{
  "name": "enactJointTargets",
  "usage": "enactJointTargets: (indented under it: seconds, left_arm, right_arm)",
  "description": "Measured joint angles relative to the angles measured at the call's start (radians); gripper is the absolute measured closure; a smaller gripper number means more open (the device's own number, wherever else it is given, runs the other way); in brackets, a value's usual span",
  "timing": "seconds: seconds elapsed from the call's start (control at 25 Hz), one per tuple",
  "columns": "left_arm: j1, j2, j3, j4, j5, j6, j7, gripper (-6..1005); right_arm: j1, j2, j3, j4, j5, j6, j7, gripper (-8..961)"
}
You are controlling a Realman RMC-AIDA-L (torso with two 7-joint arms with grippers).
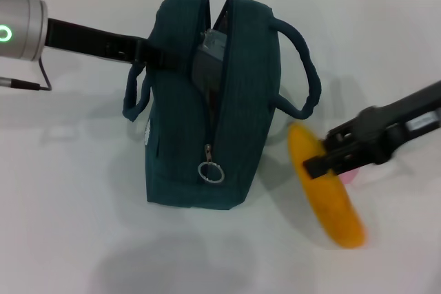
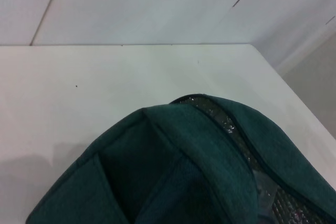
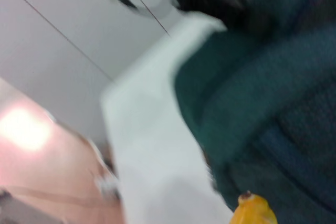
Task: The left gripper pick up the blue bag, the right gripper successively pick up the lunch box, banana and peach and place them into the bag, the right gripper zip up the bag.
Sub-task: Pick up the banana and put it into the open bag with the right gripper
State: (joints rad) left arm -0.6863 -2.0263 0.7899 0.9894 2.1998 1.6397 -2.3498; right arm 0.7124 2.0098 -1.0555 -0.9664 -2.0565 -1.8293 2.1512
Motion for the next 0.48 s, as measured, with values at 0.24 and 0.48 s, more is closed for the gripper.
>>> enactJointTargets:
  seconds: [0.24,0.48]
  left_arm:
    - [-0.009,0.004,0.001,0.000,-0.034,0.008,-0.034,961]
    - [-0.028,0.012,0.001,0.000,-0.061,0.011,-0.061,961]
  right_arm:
    - [-0.043,-0.040,0.218,0.092,0.092,-0.151,-0.122,504]
    - [-0.047,-0.097,0.262,0.268,0.283,-0.240,-0.268,512]
